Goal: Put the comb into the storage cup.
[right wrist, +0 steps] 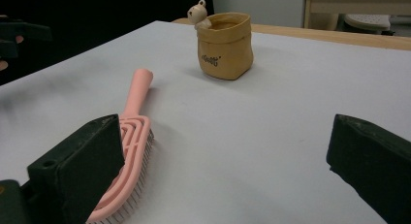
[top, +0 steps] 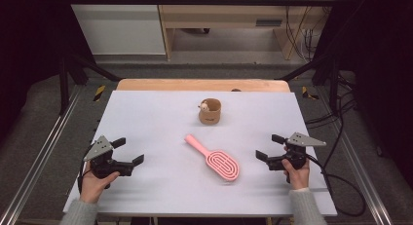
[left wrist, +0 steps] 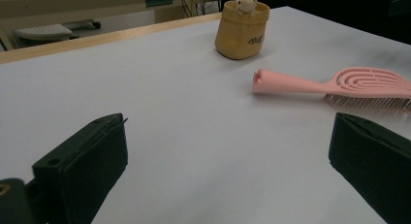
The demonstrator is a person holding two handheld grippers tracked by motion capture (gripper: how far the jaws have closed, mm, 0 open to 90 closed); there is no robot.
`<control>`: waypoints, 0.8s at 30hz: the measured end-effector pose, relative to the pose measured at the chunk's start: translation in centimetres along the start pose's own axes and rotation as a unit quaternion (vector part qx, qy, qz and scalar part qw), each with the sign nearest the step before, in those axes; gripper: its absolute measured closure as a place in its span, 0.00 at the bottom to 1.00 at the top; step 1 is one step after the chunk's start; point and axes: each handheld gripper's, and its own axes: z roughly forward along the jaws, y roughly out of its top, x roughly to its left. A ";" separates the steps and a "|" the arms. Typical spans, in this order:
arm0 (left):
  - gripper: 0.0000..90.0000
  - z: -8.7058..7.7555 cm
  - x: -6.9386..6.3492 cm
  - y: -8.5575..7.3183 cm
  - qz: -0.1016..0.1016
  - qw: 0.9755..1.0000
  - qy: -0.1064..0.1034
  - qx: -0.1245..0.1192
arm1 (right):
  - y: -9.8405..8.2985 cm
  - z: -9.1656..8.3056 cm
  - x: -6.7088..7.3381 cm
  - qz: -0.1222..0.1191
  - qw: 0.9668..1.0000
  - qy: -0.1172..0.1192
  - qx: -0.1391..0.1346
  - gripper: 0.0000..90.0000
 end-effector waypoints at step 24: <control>0.00 1.3 -2.2 1.4 0.015 1.000 -0.008 0.016 | 0.0 0.1 0.0 -0.002 1.000 0.000 0.009 0.00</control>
